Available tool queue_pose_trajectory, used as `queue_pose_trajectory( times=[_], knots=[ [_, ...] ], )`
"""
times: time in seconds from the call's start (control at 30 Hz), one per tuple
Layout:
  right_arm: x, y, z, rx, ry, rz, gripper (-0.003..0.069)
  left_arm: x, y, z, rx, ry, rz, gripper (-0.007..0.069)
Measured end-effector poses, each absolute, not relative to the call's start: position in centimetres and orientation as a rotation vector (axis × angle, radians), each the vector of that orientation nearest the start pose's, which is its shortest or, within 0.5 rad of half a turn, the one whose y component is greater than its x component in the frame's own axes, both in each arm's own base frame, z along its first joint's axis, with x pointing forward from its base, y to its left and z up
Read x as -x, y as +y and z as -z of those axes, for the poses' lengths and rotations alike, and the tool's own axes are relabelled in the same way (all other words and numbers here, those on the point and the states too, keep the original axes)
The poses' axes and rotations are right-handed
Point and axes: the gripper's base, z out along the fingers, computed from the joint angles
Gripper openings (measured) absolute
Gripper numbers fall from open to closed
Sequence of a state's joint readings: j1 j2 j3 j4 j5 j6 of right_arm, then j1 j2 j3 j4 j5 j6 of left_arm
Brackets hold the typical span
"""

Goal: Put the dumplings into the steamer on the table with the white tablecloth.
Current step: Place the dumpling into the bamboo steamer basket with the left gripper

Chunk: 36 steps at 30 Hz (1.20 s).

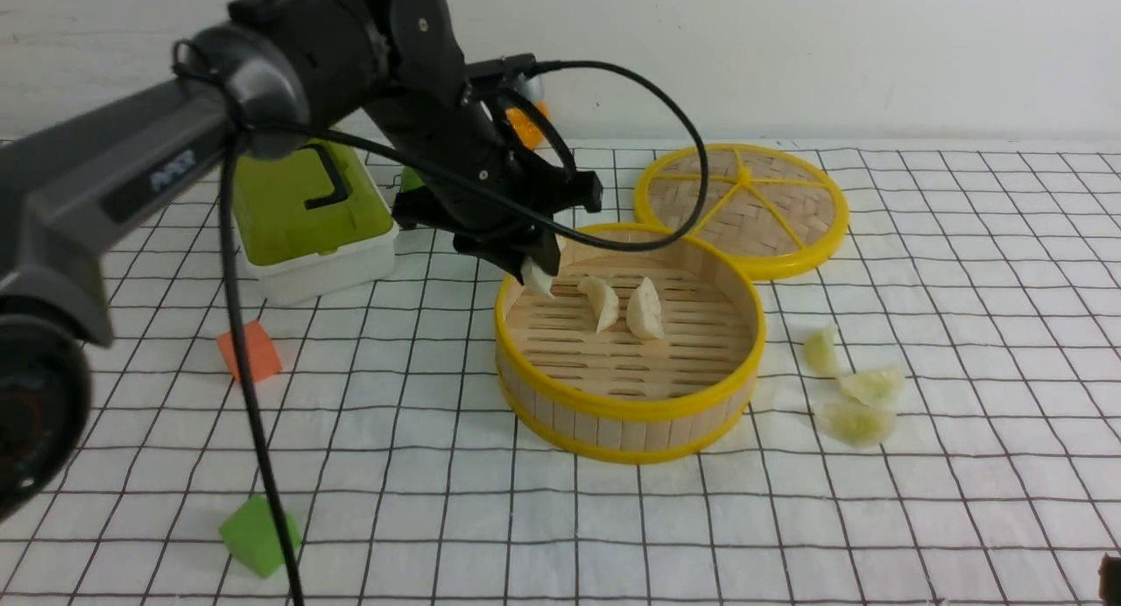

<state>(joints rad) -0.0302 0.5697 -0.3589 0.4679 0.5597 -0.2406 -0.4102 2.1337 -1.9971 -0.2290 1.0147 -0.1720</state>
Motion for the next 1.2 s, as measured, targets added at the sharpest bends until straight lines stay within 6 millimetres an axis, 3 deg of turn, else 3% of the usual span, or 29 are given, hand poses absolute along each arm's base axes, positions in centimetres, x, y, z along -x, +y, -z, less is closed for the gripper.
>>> queue_pose_trajectory(
  times=[0.2, 0.37, 0.57, 0.7, 0.83, 0.87, 1.0, 1.1, 1.17, 1.2],
  knots=[
    [-10.7, 1.8, -24.7, -0.082, 2.189, -0.336, 0.0196, -46.1, -22.0, -24.1, -0.163, 2.687, 0.505, 0.0176],
    [-10.7, 1.8, -24.7, -0.08, 2.186, -0.333, 0.0198, -47.2, -22.2, -21.4, -0.154, 2.697, 0.466, 0.0176],
    [-10.7, 1.8, -24.8, -0.079, 2.185, -0.332, 0.0202, -48.0, -22.3, -19.9, -0.148, 2.667, 0.447, 0.0176],
    [-10.7, 1.8, -24.8, -0.077, 2.185, -0.328, 0.0205, -48.1, -22.4, -19.9, -0.145, 2.653, 0.451, 0.0185],
    [-10.7, 1.8, -24.8, -0.077, 2.185, -0.328, 0.0208, -48.2, -22.4, -20.2, -0.145, 2.644, 0.454, 0.0279],
    [-10.7, 1.8, -24.8, -0.077, 2.185, -0.328, 0.0209, -48.2, -22.4, -20.4, -0.148, 2.642, 0.455, 0.0365],
    [-10.7, 1.8, -24.8, -0.077, 2.185, -0.328, 0.0211, -48.2, -22.5, -21.3, -0.154, 2.642, 0.462, 0.0493],
    [-10.7, 1.8, -24.8, -0.077, 2.184, -0.328, 0.0211, -48.0, -22.4, -22.9, -0.169, 2.644, 0.465, 0.0563],
    [-10.7, 1.8, -24.8, -0.077, 2.184, -0.328, 0.0211, -47.5, -22.2, -24.9, -0.192, 2.649, 0.46, 0.0571],
    [-10.7, 1.8, -24.8, -0.077, 2.184, -0.328, 0.0211, -46.9, -22.0, -26.8, -0.224, 2.644, 0.449, 0.0557]
  ],
)
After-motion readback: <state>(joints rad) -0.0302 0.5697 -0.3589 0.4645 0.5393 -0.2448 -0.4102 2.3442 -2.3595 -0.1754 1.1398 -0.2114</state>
